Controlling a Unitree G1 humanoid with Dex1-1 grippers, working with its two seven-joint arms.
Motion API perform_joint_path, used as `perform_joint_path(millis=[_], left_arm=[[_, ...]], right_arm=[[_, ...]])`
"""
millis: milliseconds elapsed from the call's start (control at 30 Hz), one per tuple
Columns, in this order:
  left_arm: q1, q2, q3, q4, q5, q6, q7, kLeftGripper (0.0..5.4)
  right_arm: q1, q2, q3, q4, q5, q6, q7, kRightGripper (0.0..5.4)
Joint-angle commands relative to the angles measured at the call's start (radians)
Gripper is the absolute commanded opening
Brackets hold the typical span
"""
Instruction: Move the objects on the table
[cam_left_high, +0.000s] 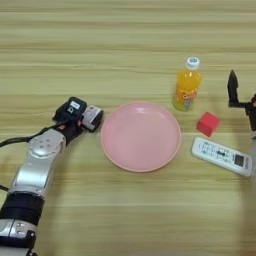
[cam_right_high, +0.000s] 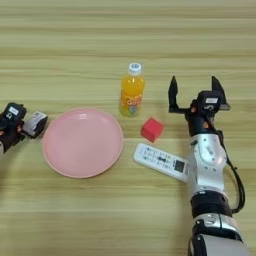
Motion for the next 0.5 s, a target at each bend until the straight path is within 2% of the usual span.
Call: perform_joint_path(millis=[33,100,333,500], left_arm=[[0.002,0.000,-0.004,-0.047,0.009,-0.005,0.005,5.20],[0.003,0.000,-0.006,-0.066,0.008,-0.001,0.004,5.38],[-0.004,-0.008,0.001,-0.112,-0.002,0.004,0.010,5.39],[-0.017,-0.044,0.017,-0.157,-0.058,0.020,-0.005,5.39]], right_arm=[[-0.006,-0.001,-0.001,0.001,0.001,-0.002,0.001,5.40],[-0.008,-0.001,-0.001,0.003,0.001,-0.001,0.001,5.40],[-0.012,0.001,0.001,0.011,-0.001,-0.002,0.000,5.40],[-0.015,0.003,0.002,0.016,-0.002,-0.004,-0.001,5.40]])
